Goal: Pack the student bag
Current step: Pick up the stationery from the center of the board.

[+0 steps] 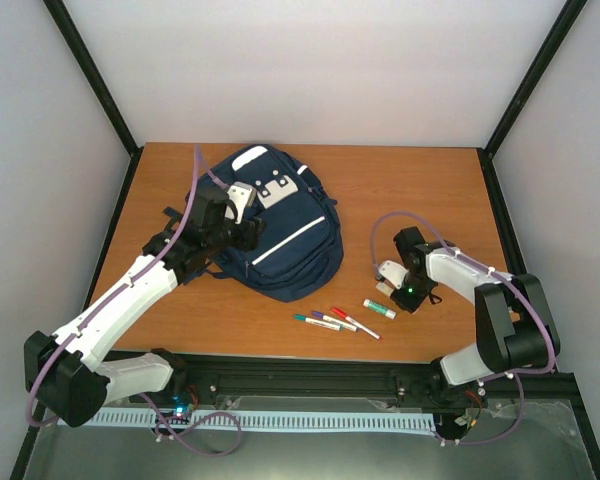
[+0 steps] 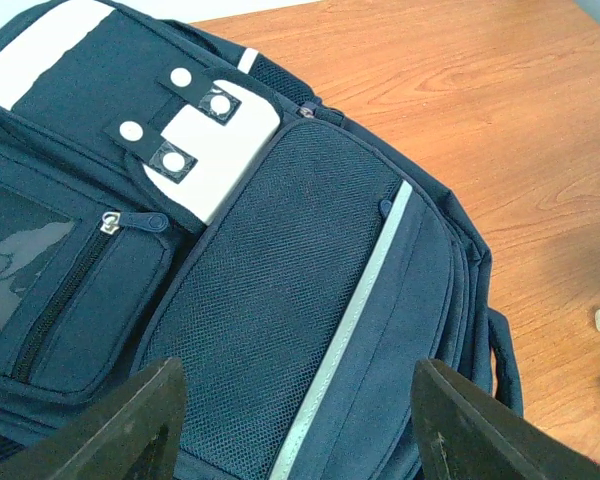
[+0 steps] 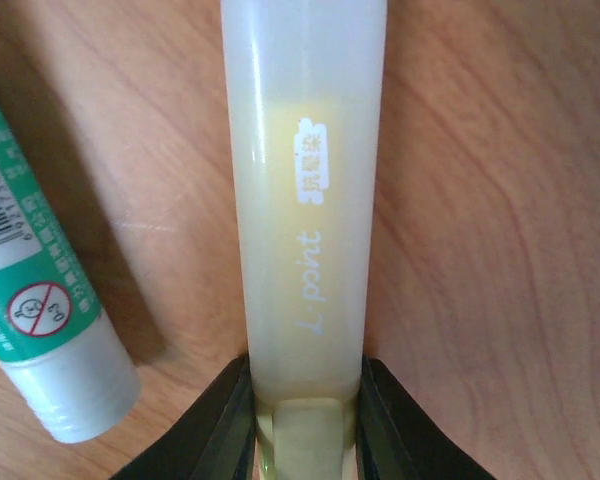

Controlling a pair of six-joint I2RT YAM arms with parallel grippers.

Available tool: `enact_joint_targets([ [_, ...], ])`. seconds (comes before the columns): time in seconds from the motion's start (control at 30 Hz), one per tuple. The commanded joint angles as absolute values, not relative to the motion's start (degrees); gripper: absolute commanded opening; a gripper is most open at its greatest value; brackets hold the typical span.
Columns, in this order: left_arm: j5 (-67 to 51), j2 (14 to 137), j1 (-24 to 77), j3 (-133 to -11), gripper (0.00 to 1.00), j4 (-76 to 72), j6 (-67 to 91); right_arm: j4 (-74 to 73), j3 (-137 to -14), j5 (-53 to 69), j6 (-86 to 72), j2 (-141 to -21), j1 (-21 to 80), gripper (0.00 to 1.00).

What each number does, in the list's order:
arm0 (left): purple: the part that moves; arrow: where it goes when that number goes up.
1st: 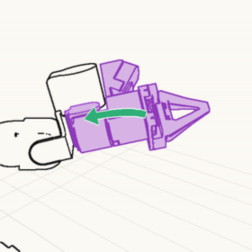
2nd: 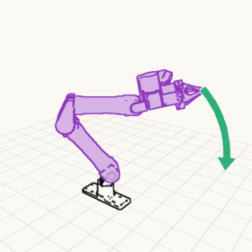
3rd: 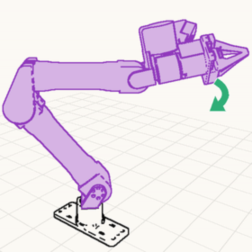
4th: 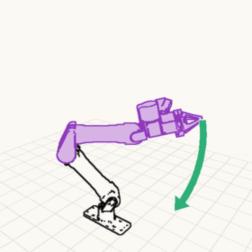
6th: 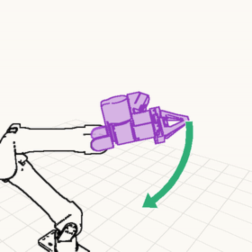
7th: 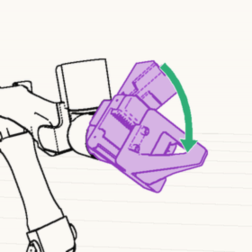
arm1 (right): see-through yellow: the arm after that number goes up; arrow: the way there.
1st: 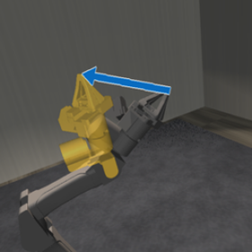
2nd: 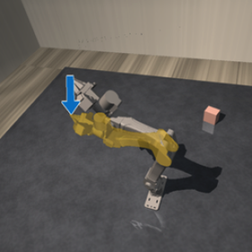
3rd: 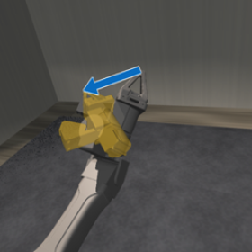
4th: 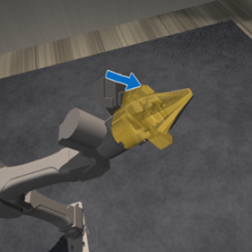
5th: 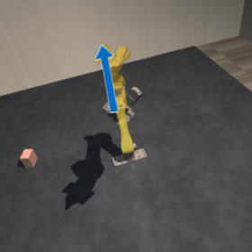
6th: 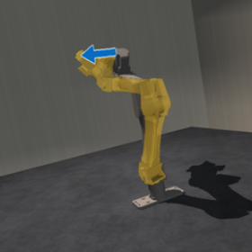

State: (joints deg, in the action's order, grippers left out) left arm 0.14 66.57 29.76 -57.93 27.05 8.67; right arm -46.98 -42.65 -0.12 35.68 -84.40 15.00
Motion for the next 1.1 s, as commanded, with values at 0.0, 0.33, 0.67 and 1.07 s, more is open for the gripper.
enact_joint_targets([
  [0.0,-0.9,66.2,30.0,-59.9,0.64,27.3,7.5,-46.4,-45.3,0.4,34.2,-84.5,14.0,0.18],
  [0.33,-2.8,68.3,31.2,-58.7,0.65,25.4,6.5,-46.1,-55.6,10.6,25.9,-79.8,11.6,0.1],
  [0.67,15.9,77.6,45.3,-62.5,0.6,35.0,5.0,-37.8,-53.8,22.7,24.2,-74.7,10.9,0.04],
  [1.07,21.8,85.1,48.7,-64.5,0.61,41.4,0.2,-36.9,-50.8,23.6,25.2,-70.9,10.5,0.05],
])
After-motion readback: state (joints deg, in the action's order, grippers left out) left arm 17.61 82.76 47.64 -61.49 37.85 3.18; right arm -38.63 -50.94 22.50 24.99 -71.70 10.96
